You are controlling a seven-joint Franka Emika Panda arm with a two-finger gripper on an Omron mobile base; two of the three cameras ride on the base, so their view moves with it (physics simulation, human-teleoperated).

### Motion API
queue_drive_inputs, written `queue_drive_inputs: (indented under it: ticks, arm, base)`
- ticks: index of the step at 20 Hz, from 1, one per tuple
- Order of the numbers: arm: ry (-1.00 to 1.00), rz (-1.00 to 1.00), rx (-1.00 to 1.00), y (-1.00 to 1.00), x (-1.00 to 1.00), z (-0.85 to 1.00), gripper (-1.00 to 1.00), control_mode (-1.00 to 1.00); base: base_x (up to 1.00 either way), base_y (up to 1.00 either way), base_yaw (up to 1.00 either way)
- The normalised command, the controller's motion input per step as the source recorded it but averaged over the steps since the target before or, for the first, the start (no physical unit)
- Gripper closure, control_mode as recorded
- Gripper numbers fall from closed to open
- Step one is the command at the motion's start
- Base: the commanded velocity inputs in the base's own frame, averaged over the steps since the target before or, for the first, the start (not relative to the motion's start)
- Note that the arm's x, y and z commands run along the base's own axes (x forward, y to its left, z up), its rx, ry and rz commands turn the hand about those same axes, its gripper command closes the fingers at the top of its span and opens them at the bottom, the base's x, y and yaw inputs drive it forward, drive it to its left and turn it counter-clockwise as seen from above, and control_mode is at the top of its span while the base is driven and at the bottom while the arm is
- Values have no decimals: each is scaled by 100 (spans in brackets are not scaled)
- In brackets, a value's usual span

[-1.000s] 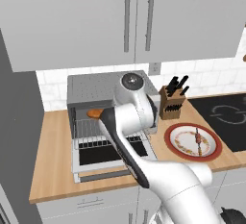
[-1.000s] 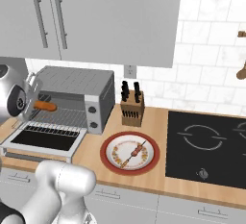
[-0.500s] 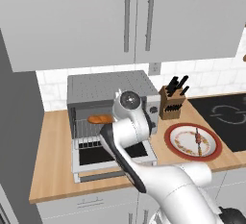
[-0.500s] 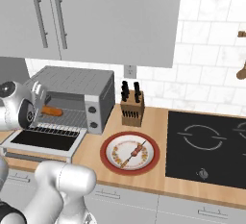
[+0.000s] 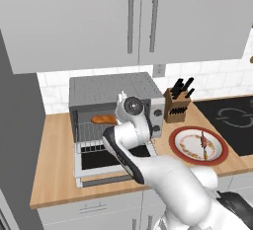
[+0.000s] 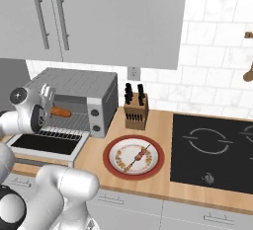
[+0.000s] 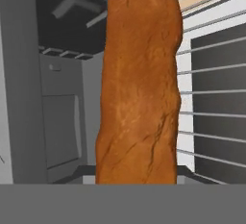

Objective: Pick up the kebab skewer and baguette bread, and place them inside the toaster oven. Close the toaster oven door and start by setting the timer.

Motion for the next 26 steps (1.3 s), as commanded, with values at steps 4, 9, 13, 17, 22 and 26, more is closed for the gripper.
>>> queue_drive_inputs:
  ticks: [4,9,13,17,22,26]
  arm:
    - [0,0,0,0,32,0,100,-100]
    - [0,0,0,0,22,-1,100,-100]
    - [0,0,0,0,24,-7,100,-100]
    - [0,0,0,0,20,-15,100,-100]
    - [0,0,0,4,13,-15,100,-100]
    - [0,0,-1,18,16,-14,100,-100]
  base:
    - [0,0,0]
    - [0,0,0]
    - [0,0,0]
    - [0,0,0]
    - [0,0,0]
    - [0,0,0]
